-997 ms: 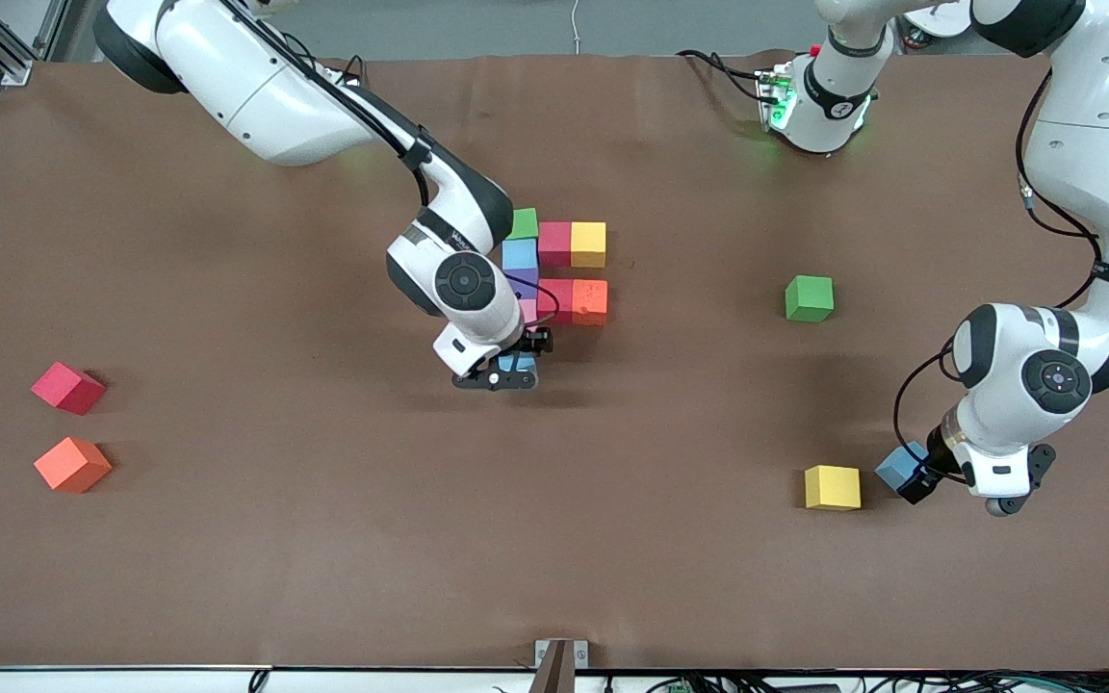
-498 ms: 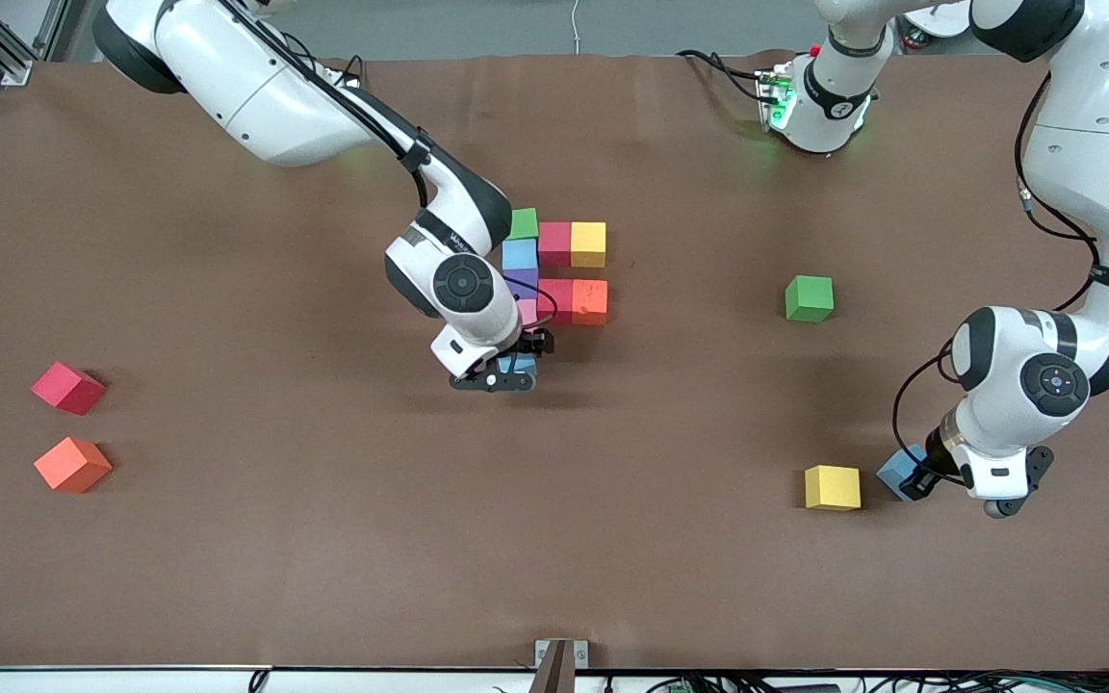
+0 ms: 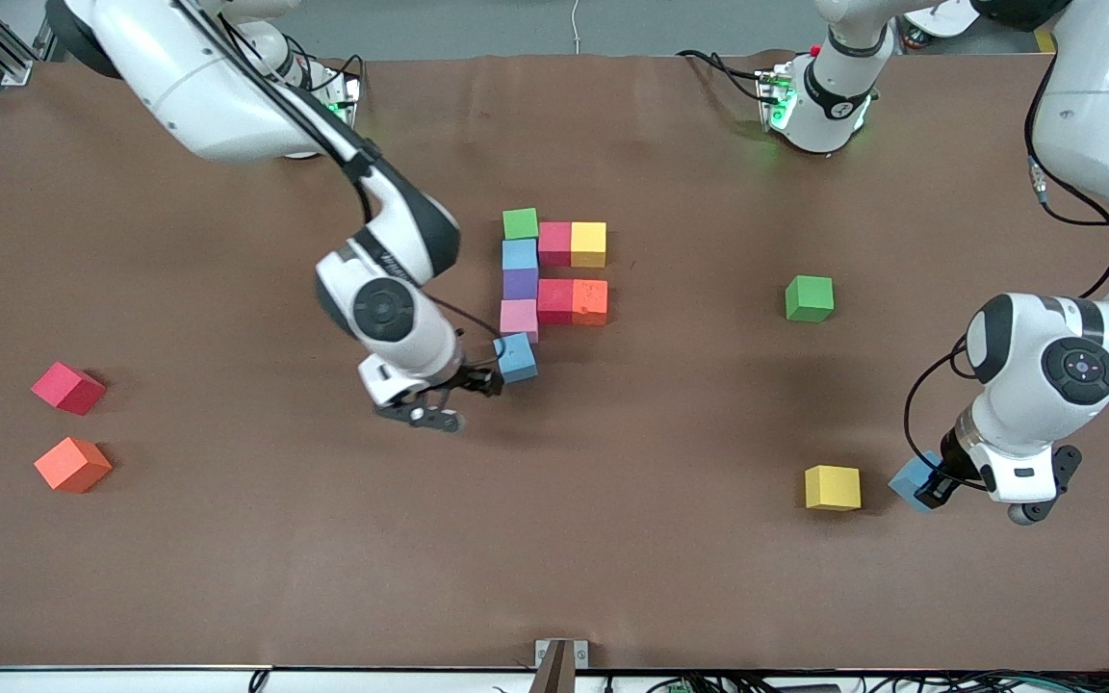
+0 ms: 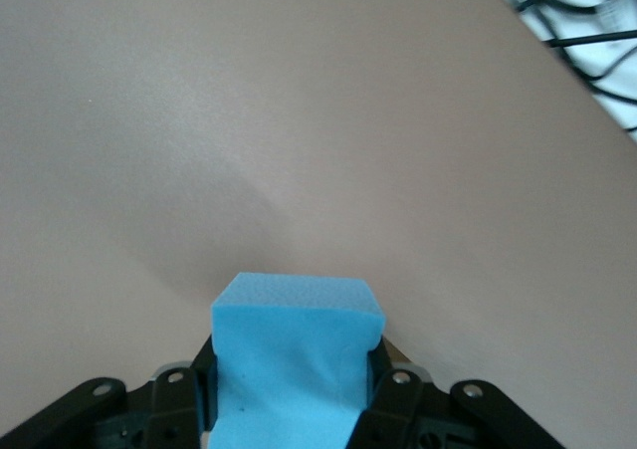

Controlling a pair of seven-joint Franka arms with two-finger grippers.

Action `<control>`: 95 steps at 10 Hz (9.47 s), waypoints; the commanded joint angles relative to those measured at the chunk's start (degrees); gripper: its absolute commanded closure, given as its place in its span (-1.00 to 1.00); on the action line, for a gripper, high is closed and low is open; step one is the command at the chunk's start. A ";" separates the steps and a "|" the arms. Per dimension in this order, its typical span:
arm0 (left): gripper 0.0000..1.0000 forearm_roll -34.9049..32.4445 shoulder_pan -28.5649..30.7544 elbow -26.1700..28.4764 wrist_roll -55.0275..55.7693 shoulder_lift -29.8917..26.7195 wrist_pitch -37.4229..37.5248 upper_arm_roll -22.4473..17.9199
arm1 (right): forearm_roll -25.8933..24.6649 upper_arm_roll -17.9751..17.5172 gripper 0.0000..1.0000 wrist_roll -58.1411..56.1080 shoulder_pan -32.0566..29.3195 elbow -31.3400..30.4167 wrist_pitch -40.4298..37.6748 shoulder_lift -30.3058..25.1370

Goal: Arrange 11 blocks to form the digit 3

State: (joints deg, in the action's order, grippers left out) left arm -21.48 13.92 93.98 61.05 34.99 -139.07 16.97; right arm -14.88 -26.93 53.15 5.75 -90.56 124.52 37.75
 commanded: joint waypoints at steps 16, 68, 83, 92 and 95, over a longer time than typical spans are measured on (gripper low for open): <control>0.41 4.26 -40.09 -5.99 82.63 5.07 14.44 -0.01 | 13.56 -1.46 -1.00 -44.62 -33.35 7.14 -35.74 -26.67; -1.00 7.33 -9.43 -9.95 30.98 9.30 8.30 -1.68 | 15.14 30.62 -1.00 -45.06 -3.73 7.63 -40.77 -40.00; 0.45 6.72 -11.79 -10.31 36.49 9.49 6.96 -1.50 | 15.58 31.15 -1.00 -49.19 -3.20 7.42 -40.49 -39.59; 0.46 -0.58 -35.25 -0.94 75.78 2.91 15.14 -1.42 | 15.67 31.15 -1.00 -49.10 -3.12 7.42 -40.40 -39.59; 0.46 -0.58 -39.14 6.03 80.79 -0.63 12.52 0.42 | 15.67 31.24 -1.00 -49.10 -3.12 7.33 -40.49 -39.59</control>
State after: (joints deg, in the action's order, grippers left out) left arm -21.17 -25.27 95.10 139.88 37.78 -124.73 16.70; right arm 1.00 4.25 4.29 2.49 -82.18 84.05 -0.91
